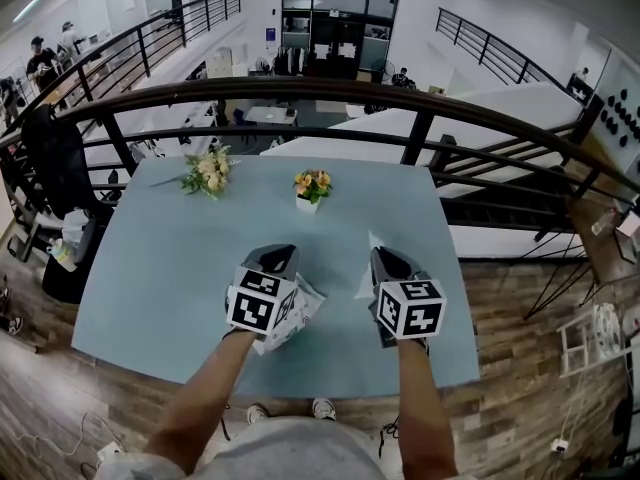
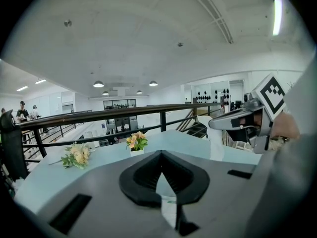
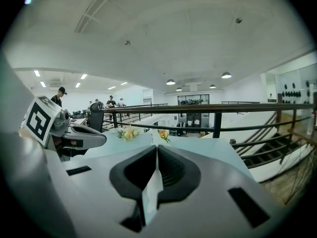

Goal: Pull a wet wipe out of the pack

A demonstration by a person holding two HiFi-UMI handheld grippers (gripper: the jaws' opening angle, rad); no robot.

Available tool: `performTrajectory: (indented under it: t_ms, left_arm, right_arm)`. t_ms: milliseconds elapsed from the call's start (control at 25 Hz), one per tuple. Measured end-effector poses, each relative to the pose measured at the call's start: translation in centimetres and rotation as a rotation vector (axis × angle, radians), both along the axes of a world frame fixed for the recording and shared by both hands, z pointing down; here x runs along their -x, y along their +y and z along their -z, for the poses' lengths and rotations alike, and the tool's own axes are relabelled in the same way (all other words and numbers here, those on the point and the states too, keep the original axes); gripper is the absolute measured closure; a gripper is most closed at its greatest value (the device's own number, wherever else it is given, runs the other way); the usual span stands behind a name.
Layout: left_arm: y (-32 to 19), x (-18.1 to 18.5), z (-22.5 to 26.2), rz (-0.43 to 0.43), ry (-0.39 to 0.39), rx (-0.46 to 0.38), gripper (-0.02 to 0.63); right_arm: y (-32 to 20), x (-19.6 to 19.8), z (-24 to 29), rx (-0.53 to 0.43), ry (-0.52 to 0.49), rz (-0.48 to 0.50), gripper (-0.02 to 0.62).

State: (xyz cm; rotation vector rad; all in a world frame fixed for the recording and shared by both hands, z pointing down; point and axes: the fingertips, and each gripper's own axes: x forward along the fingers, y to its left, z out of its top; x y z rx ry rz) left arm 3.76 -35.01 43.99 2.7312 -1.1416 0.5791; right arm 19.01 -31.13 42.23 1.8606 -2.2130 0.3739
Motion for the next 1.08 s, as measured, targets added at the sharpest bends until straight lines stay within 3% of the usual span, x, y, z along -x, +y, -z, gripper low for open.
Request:
performTrajectory:
  t_ms: [280,1080]
  left_arm:
    - [0.18,-0.45,0.6,-0.004,0.016,-0.005,0.611]
    - [0.56,-0.08,0.26,-0.004,-0.003,-0.007,0.611]
  right_arm:
    - [0.56,-0.58,0.96,-0.042,0.033,-0.018,0.588]
    - [0.75,0.17,0.69,-0.047,0.032,-0.003,0.588]
